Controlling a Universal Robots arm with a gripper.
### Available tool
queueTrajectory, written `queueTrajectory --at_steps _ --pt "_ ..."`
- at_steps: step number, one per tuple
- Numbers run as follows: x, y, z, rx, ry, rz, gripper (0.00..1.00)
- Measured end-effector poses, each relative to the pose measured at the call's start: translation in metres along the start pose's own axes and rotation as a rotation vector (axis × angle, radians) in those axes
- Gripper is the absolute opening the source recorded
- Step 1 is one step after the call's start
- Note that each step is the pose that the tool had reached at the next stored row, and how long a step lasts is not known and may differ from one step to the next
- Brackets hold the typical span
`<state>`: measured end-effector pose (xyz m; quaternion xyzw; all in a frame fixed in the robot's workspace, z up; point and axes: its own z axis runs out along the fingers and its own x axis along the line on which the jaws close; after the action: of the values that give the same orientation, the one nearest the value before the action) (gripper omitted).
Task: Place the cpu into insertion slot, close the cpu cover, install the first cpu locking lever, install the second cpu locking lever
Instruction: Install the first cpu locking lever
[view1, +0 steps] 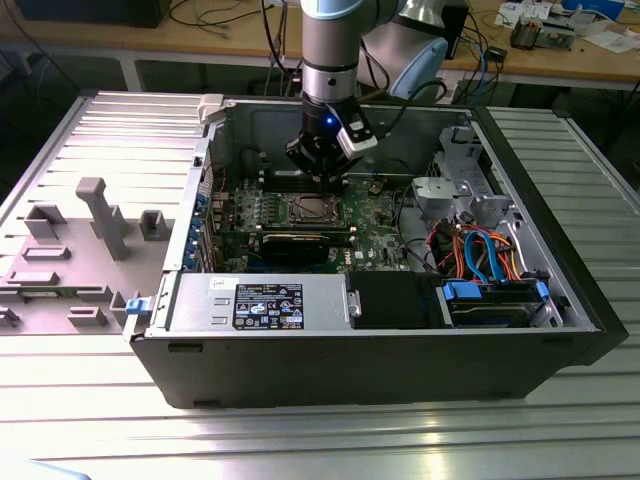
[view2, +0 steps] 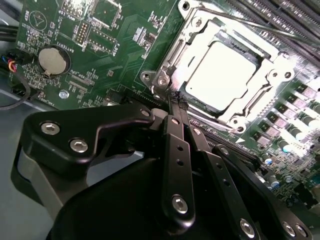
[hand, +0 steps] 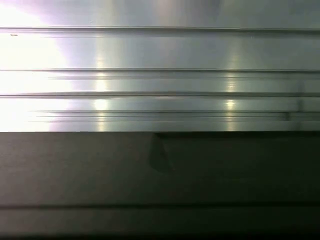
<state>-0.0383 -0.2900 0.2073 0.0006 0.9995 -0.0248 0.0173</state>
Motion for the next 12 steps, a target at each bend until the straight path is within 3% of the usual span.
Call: queueTrajectory --at_steps 3,5,12 --pt "-0.0001 -0.0009 0.0002 0.0203 -0.0002 -0.001 0.11" --pt "0.0000 -0.0021 0.0002 0.0295 -0.0001 -0.001 0.11" --pt "0.0000 -0.0023 0.0002 0.0309 -0.0002 -0.001 0.11"
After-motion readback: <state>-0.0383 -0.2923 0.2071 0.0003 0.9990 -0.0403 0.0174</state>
